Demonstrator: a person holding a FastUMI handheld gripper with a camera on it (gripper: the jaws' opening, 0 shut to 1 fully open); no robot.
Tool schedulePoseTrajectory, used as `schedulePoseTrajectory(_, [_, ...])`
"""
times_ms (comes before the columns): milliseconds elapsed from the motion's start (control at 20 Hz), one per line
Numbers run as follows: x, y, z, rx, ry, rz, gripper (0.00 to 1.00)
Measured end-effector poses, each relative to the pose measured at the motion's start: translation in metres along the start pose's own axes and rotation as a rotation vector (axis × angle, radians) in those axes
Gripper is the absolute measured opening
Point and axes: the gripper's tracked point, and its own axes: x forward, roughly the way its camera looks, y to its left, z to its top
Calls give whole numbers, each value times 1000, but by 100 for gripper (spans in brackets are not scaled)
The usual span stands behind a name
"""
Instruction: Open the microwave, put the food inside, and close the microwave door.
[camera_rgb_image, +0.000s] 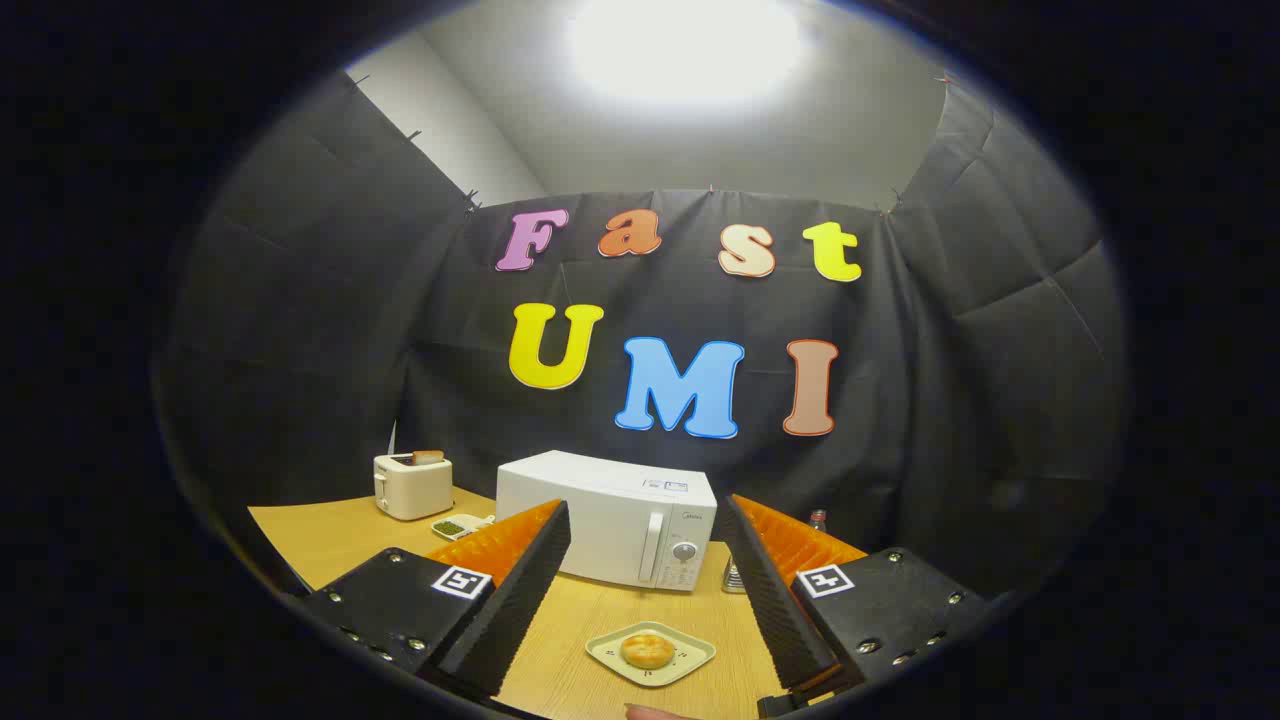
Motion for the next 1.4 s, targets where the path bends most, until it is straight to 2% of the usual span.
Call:
schedulePoseTrajectory(900, [7, -5, -1, 22, -1, -7, 95])
schedulePoseTrajectory(1150, [40, -12, -17, 62, 28, -22, 96])
schedulePoseTrajectory(1400, [94, -10, -43, 120, 46, -34, 96])
